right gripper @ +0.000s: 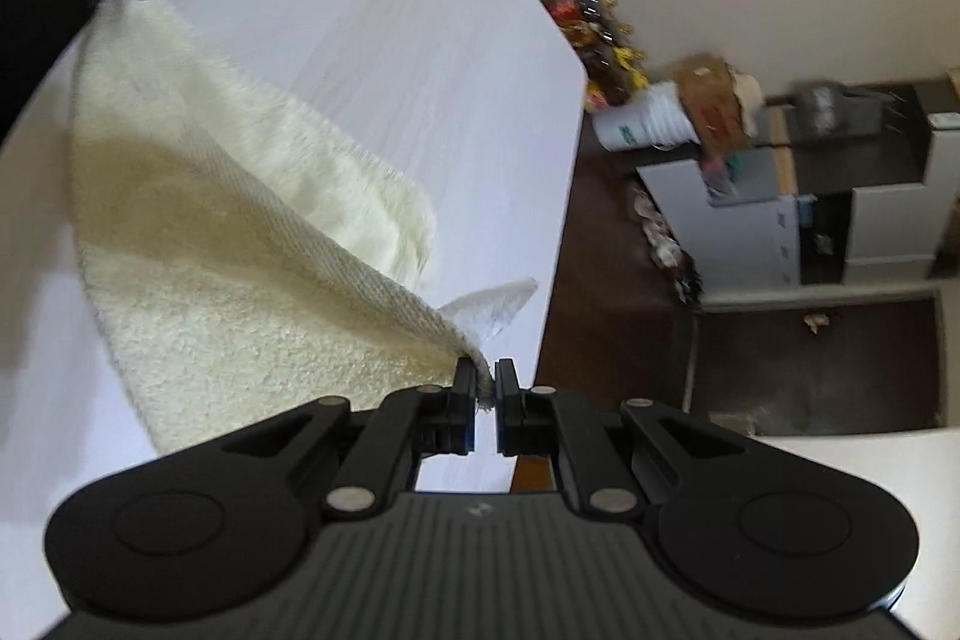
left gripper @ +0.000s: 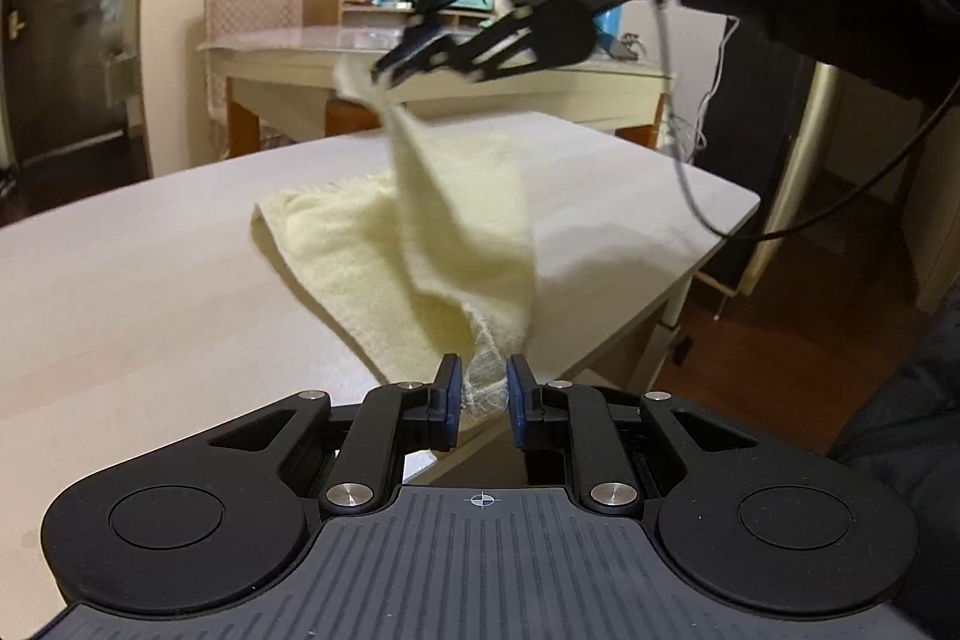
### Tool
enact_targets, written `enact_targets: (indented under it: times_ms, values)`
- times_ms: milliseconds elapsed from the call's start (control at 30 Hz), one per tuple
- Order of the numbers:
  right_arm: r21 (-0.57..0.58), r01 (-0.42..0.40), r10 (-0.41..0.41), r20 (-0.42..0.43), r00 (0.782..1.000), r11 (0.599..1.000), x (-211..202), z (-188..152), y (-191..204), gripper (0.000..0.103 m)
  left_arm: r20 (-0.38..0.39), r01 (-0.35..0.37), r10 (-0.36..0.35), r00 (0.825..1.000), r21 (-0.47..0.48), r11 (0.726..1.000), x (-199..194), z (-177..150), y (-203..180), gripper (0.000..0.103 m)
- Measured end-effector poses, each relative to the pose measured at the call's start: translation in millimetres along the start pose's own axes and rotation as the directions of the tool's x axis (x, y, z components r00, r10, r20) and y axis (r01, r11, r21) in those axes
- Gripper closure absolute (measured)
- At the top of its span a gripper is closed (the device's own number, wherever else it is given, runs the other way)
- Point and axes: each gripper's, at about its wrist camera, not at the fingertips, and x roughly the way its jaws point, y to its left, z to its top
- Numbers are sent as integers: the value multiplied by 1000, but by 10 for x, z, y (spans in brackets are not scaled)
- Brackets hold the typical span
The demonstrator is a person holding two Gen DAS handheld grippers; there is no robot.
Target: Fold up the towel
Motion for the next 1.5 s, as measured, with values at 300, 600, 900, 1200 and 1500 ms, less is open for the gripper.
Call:
enact_targets:
  times_ms: [300,600,900,1200,1500]
  values:
    - [-40,-83,84,43,995,996,474,220,-88,96,20,32,-30,999,-68,997,-7,-85,111,86]
    - [-28,-137,138,65,988,990,735,318,-156,96,31,48,-45,999,-103,994,-49,-157,111,86]
    - [-32,-133,135,89,987,991,938,433,-108,78,31,55,-52,998,-106,993,-86,-168,13,86]
    - [58,-108,100,128,987,992,993,390,-131,63,27,57,-54,998,-117,992,-62,-159,26,86]
    - [284,-74,41,121,992,956,569,228,-255,55,30,34,-30,999,-132,991,-108,-148,11,85]
